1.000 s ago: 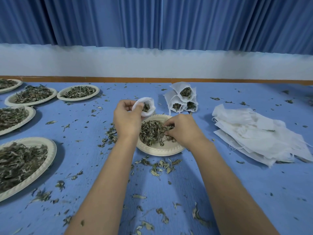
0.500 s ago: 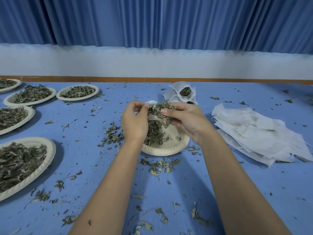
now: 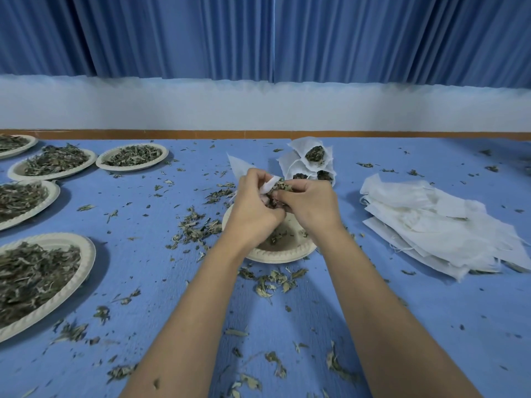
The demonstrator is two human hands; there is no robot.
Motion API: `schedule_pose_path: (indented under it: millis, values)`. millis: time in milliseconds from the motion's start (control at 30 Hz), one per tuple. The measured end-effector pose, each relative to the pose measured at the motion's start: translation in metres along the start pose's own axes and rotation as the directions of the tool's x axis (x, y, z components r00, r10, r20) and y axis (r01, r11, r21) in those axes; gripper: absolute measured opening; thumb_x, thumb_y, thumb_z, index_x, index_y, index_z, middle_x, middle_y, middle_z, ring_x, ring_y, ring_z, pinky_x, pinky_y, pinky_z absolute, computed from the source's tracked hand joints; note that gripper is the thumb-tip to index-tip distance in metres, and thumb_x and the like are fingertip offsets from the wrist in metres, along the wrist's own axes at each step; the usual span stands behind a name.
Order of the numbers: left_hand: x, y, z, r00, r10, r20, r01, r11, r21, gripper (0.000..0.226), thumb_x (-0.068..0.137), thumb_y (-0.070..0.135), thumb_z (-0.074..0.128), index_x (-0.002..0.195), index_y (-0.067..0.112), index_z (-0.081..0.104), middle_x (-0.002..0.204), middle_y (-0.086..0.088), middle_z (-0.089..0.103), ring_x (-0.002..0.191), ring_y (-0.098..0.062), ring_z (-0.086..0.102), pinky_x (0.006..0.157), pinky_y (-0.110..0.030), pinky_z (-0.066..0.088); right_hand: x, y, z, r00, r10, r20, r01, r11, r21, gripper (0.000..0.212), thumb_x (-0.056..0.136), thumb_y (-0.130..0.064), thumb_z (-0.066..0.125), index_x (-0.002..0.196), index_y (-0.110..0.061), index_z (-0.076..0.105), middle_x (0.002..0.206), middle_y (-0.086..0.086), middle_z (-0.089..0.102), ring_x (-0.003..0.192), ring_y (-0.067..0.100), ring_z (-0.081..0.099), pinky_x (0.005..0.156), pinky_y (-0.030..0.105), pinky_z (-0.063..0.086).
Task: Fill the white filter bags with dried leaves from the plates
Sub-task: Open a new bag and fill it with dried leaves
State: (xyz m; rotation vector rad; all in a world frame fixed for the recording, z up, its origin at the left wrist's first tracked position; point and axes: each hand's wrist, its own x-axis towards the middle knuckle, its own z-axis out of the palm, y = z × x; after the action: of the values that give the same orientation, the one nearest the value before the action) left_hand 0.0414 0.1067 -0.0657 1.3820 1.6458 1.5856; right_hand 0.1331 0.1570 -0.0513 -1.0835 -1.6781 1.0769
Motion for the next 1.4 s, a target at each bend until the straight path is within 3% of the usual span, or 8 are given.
schedule_pose_path:
  millis: [167,300,467,667,800,967,1100,1400]
  values:
    - [-0.003,-0.004,0.004,0.984,0.166,-0.062,-0.147,0.960,0.239,0.041,0.069,0.008,0.071,0.094,0.022,0.041,0.092,0.014,0.038,0.068,-0.012,0.044,0.060,-0.029,0.040,-0.003,-0.001,-0.001,0.997,-0.025,0.066,0.029,0.998,-0.057,0.011,0.076,-0.014,0.072,0.077,-0.003,0.073,0.073,0.024,0.064,0.063,0.022,0.049,0.058,0.039,0.042]
    - [-0.002,-0.006,-0.002,0.983,0.153,-0.098,-0.124,0.959,0.255,0.029,0.074,0.010,0.067,0.092,0.022,0.047,0.091,0.011,0.043,0.067,-0.002,0.047,0.060,-0.021,0.042,-0.001,-0.003,-0.007,0.973,0.012,0.229,-0.001,0.999,-0.049,0.016,0.079,-0.015,0.071,0.087,-0.001,0.073,0.082,0.028,0.065,0.070,0.020,0.050,0.077,0.048,0.050]
    - [0.000,-0.007,-0.006,0.978,0.135,-0.158,-0.101,0.974,0.204,0.026,0.075,0.011,0.074,0.088,0.017,0.051,0.089,0.002,0.048,0.073,-0.010,0.045,0.063,-0.020,0.040,0.003,-0.009,-0.017,0.919,0.102,0.381,-0.131,0.990,0.052,0.011,0.086,-0.010,0.055,0.085,-0.014,0.065,0.082,0.008,0.060,0.078,0.017,0.058,0.079,0.024,0.054]
    - [0.001,-0.007,-0.010,0.979,0.099,-0.177,-0.074,0.986,0.146,0.028,0.076,0.007,0.073,0.081,0.020,0.048,0.087,-0.007,0.051,0.069,-0.014,0.040,0.060,-0.023,0.035,0.007,-0.009,-0.016,0.940,0.097,0.328,-0.144,0.982,0.121,0.017,0.088,-0.004,0.045,0.090,-0.020,0.045,0.102,0.008,0.058,0.076,0.025,0.062,0.072,0.037,0.058]
    - [0.001,-0.005,-0.013,0.985,0.090,-0.147,-0.079,0.994,0.082,0.030,0.078,0.006,0.072,0.076,0.023,0.047,0.076,0.004,0.047,0.062,-0.006,0.038,0.055,-0.016,0.033,0.007,0.000,-0.020,0.980,-0.084,0.179,0.094,0.994,-0.047,0.016,0.093,-0.012,0.048,0.107,-0.020,0.050,0.103,-0.002,0.052,0.061,0.013,0.065,0.052,0.024,0.053]
    - [0.000,-0.001,-0.015,0.996,0.079,-0.041,-0.080,0.996,-0.024,0.029,0.079,0.002,0.069,0.075,0.023,0.050,0.070,0.006,0.051,0.057,-0.004,0.044,0.052,-0.016,0.040,0.008,0.008,-0.017,0.950,-0.254,0.181,0.295,0.920,-0.257,0.022,0.090,-0.014,0.058,0.108,-0.022,0.069,0.105,-0.005,0.067,0.081,0.007,0.061,0.068,0.010,0.044]
    - [0.000,-0.001,-0.015,0.998,0.065,-0.018,-0.065,0.998,-0.017,0.030,0.080,0.002,0.069,0.074,0.024,0.050,0.070,0.007,0.051,0.062,-0.010,0.045,0.055,-0.022,0.041,0.006,0.008,-0.014,0.940,-0.319,0.118,0.340,0.876,-0.343,0.021,0.090,-0.011,0.057,0.103,-0.017,0.073,0.096,-0.001,0.072,0.087,0.009,0.064,0.081,0.024,0.049]
    - [0.009,-0.001,-0.008,0.883,0.112,-0.456,0.045,0.947,0.319,0.027,0.078,-0.010,0.050,0.077,0.017,0.048,0.085,-0.008,0.055,0.060,-0.009,0.040,0.047,-0.016,0.030,-0.004,0.000,0.002,0.920,-0.377,0.103,0.386,0.837,-0.388,0.019,0.084,-0.010,0.058,0.095,-0.012,0.073,0.083,0.000,0.072,0.072,0.009,0.061,0.066,0.022,0.049]
